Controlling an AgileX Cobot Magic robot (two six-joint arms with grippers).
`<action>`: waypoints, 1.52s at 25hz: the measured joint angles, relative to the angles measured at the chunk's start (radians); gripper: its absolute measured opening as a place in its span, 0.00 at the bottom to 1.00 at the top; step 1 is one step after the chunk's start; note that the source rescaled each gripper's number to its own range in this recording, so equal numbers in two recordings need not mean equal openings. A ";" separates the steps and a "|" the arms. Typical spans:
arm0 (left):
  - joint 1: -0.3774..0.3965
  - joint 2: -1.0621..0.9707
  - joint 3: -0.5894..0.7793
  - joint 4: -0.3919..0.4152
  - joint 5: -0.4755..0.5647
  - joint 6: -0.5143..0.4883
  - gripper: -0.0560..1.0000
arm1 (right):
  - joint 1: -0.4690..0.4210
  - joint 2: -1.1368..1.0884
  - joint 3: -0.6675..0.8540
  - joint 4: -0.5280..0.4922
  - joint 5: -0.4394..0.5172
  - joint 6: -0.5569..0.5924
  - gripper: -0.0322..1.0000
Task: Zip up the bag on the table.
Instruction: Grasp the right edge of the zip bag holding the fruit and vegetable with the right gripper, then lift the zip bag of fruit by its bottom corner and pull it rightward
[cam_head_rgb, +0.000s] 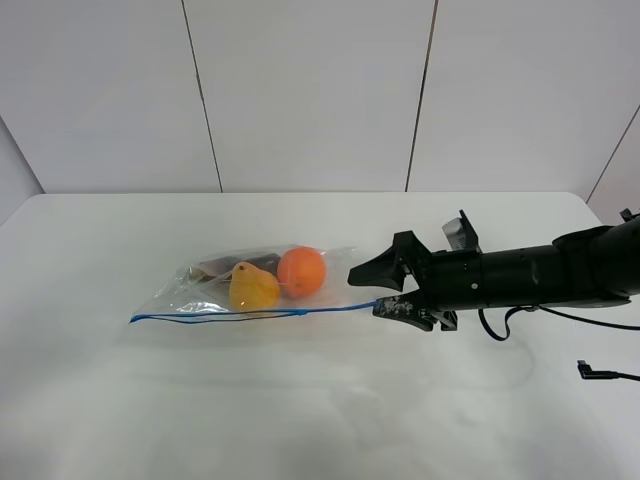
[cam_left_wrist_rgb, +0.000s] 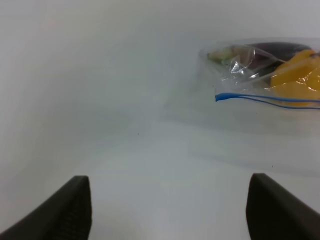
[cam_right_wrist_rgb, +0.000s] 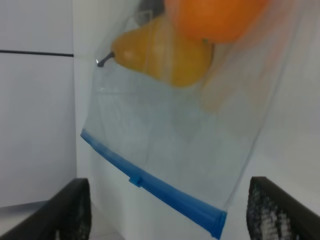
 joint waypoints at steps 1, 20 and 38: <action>0.000 0.000 0.000 0.000 0.000 0.000 1.00 | 0.000 0.009 -0.004 0.000 0.005 0.004 0.75; 0.000 0.000 0.000 -0.001 0.000 0.001 1.00 | 0.000 0.107 -0.061 0.001 0.068 0.062 0.70; 0.000 0.000 0.000 -0.001 0.000 0.002 1.00 | 0.000 0.107 -0.069 0.001 0.088 0.086 0.03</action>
